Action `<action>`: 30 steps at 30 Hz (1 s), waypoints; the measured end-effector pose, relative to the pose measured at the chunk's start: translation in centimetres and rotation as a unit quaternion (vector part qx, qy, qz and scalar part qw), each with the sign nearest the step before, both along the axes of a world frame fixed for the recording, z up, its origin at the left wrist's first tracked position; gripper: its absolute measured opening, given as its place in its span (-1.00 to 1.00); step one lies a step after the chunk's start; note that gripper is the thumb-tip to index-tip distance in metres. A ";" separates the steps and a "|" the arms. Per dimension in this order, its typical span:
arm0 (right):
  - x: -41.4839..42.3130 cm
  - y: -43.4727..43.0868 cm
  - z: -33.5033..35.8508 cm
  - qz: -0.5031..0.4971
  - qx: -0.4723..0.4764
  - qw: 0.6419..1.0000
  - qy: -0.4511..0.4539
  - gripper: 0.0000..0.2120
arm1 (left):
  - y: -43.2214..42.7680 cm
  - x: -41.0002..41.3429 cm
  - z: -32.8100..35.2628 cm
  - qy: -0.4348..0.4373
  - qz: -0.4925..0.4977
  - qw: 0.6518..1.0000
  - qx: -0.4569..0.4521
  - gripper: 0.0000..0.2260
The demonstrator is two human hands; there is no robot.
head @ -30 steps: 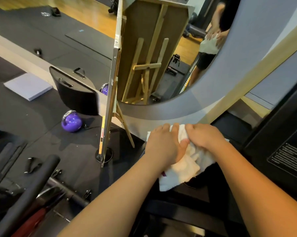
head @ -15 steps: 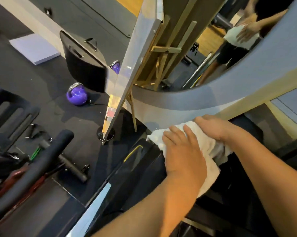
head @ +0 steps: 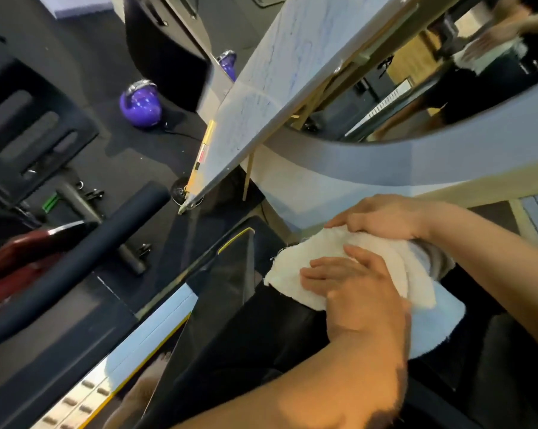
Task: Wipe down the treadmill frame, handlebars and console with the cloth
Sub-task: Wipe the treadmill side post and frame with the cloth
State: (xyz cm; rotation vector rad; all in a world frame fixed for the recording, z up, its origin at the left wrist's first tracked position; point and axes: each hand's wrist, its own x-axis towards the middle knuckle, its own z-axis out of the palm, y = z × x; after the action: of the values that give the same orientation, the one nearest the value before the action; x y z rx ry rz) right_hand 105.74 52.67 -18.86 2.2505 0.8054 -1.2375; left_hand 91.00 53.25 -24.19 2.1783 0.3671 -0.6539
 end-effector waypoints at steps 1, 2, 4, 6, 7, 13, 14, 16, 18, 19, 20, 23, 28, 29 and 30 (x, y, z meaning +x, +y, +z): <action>0.2 0.1 -0.6 0.014 -0.007 1.000 0.004 -0.54 | 1.0 -0.3 0.3 0.020 0.006 0.999 -0.037 -0.25; -0.5 0.3 -0.8 0.037 -0.024 0.999 -0.005 -0.52 | 2.4 -0.8 0.4 0.040 0.010 0.998 -0.054 -0.28; -1.1 0.0 -1.5 0.058 -0.013 0.998 -0.018 -0.57 | 4.5 -1.4 -0.1 0.023 -0.013 0.997 -0.073 -0.23; -1.5 0.0 -1.9 0.091 -0.002 0.995 -0.033 -0.62 | 5.8 -1.7 -1.5 0.007 -0.041 0.994 -0.098 -0.16; -1.6 0.2 -1.9 0.106 0.005 0.993 -0.041 -0.63 | 6.3 -1.6 -2.2 0.006 -0.037 0.990 -0.134 -0.14; -1.8 1.1 -3.3 0.086 -0.045 0.995 -0.035 -0.64 | 8.1 -0.4 -6.1 0.031 0.037 0.923 -0.381 -0.05; -1.9 1.4 -3.6 0.079 -0.055 0.995 -0.036 -0.63 | 8.2 -0.4 -6.0 0.035 0.046 0.911 -0.408 -0.11; -1.8 1.7 -3.9 0.054 -0.063 0.996 -0.043 -0.65 | 8.1 -0.4 -5.7 0.023 0.038 0.918 -0.394 -0.14; -1.5 1.4 -3.9 0.011 -0.045 0.997 -0.055 -0.68 | 8.3 -1.1 -4.6 0.033 0.011 0.941 -0.335 -0.15; -1.4 1.1 -3.8 -0.006 -0.025 0.997 -0.068 -0.70 | 8.4 -1.4 -4.1 0.032 -0.003 0.954 -0.299 -0.22; -1.3 0.8 -3.7 -0.015 -0.007 0.996 -0.086 -0.72 | 8.5 -1.8 -3.4 0.026 -0.018 0.963 -0.266 -0.27; -1.9 -0.7 -3.1 -0.008 0.049 0.987 -0.151 -0.72 | 8.4 -3.0 -1.6 0.002 -0.038 0.980 -0.194 -0.28; -5.0 -4.3 -2.7 0.047 0.230 0.952 -0.194 -0.48 | 6.5 -4.8 1.3 -0.033 -0.065 0.994 -0.076 -0.45; -5.6 -5.0 -2.7 0.049 0.268 0.942 -0.195 -0.45 | 5.8 -5.1 1.7 -0.026 -0.074 0.996 -0.045 -0.42; -6.3 -5.6 -2.7 0.048 0.296 0.934 -0.195 -0.46 | 5.2 -5.4 2.2 -0.005 -0.088 0.996 -0.018 -0.36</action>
State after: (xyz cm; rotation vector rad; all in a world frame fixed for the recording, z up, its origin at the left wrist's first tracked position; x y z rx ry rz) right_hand 99.43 47.04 -21.61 2.7510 1.2235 -0.4956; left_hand 85.63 58.42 -22.02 2.1958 0.1575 -0.7406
